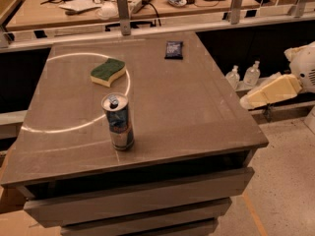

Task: Move rxbar blueberry near sponge

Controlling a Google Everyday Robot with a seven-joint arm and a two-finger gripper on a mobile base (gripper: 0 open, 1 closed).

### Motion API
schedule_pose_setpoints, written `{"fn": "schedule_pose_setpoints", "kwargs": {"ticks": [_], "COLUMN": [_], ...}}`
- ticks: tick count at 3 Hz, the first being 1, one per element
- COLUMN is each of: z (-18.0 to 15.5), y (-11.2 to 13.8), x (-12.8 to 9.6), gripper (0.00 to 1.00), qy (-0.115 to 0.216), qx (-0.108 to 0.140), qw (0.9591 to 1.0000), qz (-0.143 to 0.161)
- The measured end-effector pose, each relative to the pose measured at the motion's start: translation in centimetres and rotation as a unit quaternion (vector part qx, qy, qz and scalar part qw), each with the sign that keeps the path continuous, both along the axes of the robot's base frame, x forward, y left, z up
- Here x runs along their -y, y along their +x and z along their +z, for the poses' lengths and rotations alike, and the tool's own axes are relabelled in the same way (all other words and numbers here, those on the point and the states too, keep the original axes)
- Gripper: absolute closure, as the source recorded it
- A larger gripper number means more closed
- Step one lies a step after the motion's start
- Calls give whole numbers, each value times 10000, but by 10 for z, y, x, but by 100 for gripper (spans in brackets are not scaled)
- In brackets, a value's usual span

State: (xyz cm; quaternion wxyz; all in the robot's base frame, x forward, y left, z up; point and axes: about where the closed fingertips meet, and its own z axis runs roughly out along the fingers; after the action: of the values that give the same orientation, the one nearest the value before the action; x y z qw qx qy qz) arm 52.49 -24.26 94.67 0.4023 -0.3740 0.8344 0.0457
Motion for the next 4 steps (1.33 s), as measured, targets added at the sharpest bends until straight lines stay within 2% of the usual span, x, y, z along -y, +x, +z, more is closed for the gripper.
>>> {"fn": "schedule_pose_setpoints", "kwargs": {"ticks": [1, 2, 3, 4], "z": [-12, -18, -17, -15], "y": [27, 55, 56, 65], "x": [-13, -28, -28, -38], "gripper": [0, 0, 0, 0], "qy": [387, 501, 522, 685], "qx": [345, 588, 618, 763], "qw": [9986, 9967, 9964, 9942], "qz": [-79, -258, -267, -316]}}
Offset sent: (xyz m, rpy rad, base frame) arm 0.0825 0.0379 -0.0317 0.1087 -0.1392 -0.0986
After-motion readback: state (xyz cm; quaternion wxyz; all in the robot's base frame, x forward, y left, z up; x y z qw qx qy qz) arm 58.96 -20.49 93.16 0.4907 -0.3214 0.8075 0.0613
